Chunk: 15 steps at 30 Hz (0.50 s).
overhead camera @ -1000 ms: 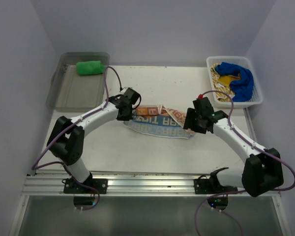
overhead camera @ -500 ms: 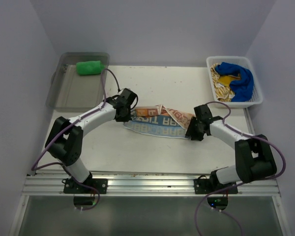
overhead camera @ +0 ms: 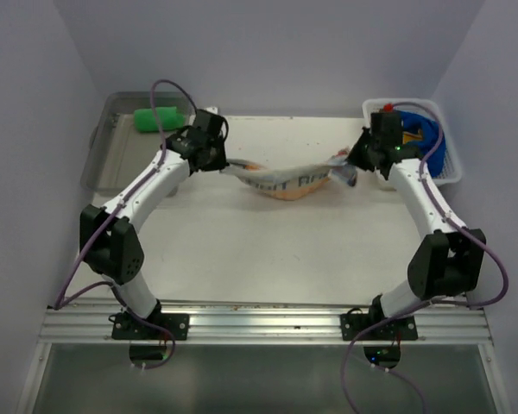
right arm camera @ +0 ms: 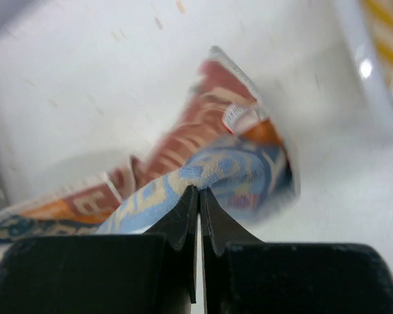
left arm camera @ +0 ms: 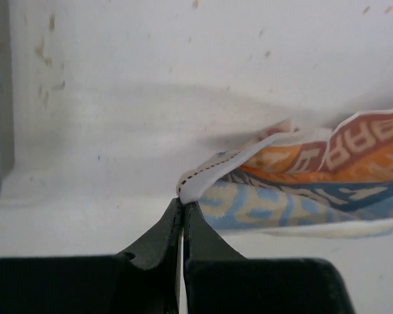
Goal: Roll the towels
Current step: Flatten the towel
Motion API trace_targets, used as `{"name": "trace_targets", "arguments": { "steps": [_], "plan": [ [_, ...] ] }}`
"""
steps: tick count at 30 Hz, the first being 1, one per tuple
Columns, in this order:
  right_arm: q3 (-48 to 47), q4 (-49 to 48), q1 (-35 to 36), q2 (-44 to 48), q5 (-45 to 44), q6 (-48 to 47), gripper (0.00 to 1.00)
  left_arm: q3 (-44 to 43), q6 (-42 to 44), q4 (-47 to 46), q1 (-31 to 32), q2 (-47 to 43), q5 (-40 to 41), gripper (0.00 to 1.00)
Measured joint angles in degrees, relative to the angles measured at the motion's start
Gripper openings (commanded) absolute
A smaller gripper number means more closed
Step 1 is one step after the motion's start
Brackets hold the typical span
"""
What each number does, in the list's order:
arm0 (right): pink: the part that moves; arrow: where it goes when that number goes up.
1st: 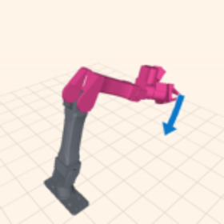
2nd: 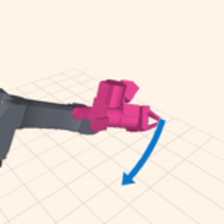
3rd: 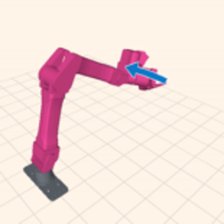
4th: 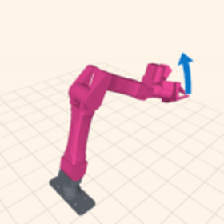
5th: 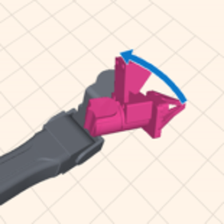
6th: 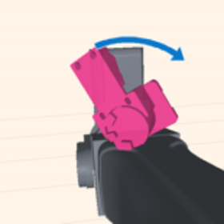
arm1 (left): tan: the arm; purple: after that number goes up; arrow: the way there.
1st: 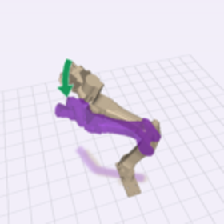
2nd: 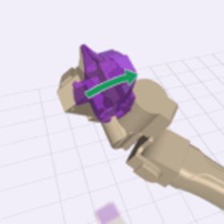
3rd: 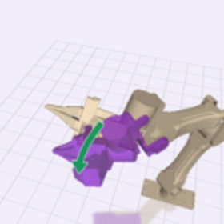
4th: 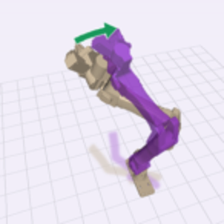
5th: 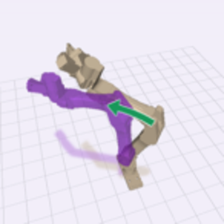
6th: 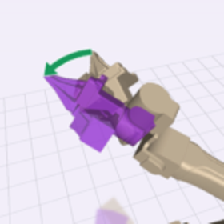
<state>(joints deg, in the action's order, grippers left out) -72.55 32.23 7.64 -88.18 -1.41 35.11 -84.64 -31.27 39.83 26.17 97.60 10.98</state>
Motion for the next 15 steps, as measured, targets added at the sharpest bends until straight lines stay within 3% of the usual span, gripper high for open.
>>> {"name": "trace_targets", "arguments": {
  "steps": [3,6,9,12,13,15],
  "plan": [
    [-14.0,0.6,-2.2,-0.5,-1.1,-1.7,0.0,-10.2,0.7,-0.3,-3.1,1.0,-2.4,0.0],
    [-17.1,0.4,-2.4,3.2,-1.0,-2.9,0.0,-11.4,0.7,-2.1,-5.5,-0.9,-5.0,0.0],
    [-10.4,1.1,-1.7,9.3,-0.9,-3.5,0.08,-5.9,0.5,-3.2,-6.3,-4.0,-6.9,0.0],
    [2.4,3.1,-1.6,15.9,-0.9,-4.0,0.27,5.9,0.4,-4.8,-6.0,-8.4,-8.3,0.0],
    [6.8,4.5,-1.7,17.5,-1.1,-4.0,0.42,10.5,0.4,-5.0,-6.0,-9.8,-8.6,0.0],
    [14.6,7.0,-1.9,19.7,-1.5,-3.8,0.43,18.6,0.3,-5.2,-6.2,-11.9,-9.3,0.0]
  ]
}}
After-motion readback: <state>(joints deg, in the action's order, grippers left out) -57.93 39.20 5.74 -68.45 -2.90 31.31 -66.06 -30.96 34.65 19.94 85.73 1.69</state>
